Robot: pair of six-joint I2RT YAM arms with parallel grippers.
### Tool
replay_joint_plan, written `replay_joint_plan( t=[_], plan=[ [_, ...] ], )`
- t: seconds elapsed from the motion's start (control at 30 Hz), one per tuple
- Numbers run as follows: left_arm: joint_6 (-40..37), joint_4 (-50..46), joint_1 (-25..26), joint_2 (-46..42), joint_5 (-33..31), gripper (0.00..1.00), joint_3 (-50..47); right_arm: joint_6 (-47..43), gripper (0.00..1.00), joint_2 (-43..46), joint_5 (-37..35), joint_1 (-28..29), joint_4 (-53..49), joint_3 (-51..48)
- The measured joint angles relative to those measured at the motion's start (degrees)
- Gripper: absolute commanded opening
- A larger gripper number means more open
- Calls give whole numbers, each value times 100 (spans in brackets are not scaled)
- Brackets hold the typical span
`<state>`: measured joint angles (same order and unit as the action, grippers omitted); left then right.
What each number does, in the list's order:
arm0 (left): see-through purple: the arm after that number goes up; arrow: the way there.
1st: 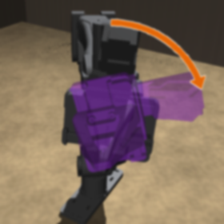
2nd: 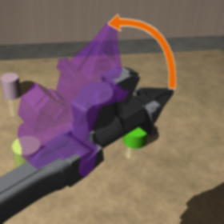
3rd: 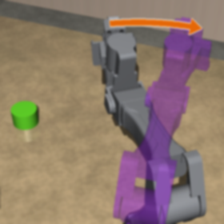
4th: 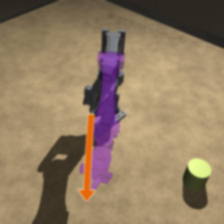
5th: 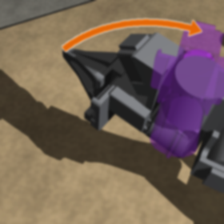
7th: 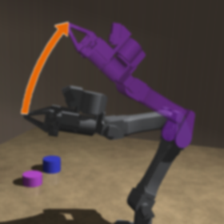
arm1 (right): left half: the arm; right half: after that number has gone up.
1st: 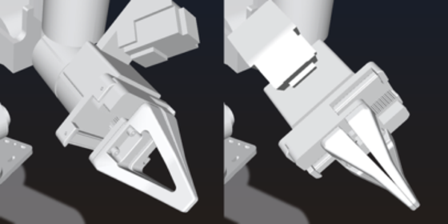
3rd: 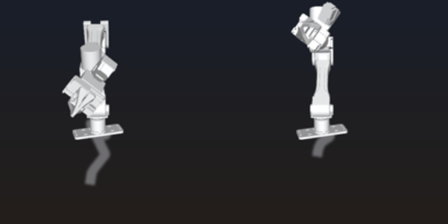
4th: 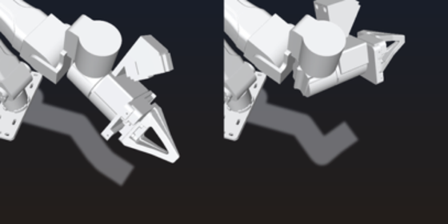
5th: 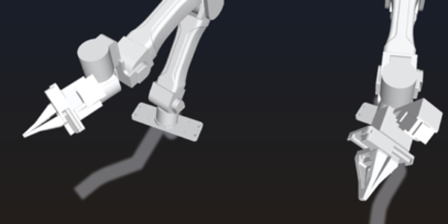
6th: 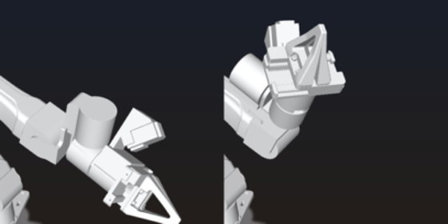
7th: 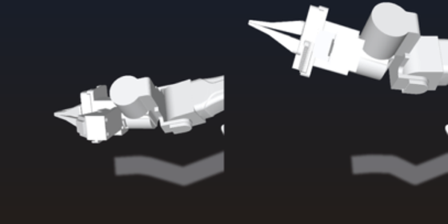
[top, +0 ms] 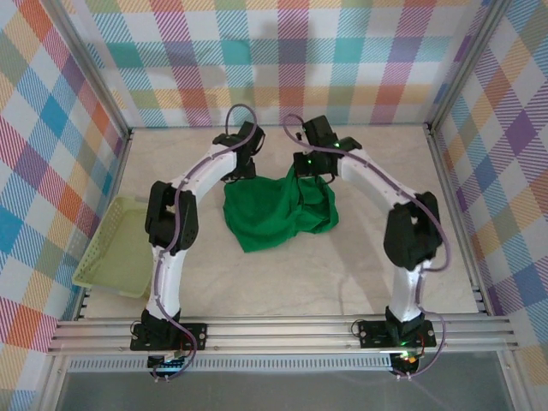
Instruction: Fold the inside-out t-shirt
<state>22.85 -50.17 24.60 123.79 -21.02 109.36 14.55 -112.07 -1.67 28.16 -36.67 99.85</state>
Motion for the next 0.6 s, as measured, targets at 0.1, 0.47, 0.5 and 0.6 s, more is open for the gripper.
replay_joint_plan(
  t=[0.1,0.47,0.5,0.6],
  plan=[
    [22,282,59,-752,-63,75,-868,39,43,-608,-92,-101,-269,564],
    [328,1834,1172,-2234,549,76,-3644,-85,65,601,-367,0,-227,-1305],
    [358,1958,1217,-2234,621,74,-3853,-127,66,748,-361,98,-192,-1473],
    [459,2227,1202,-2225,767,69,-4221,-227,68,940,-363,457,17,-1827]
  ],
)
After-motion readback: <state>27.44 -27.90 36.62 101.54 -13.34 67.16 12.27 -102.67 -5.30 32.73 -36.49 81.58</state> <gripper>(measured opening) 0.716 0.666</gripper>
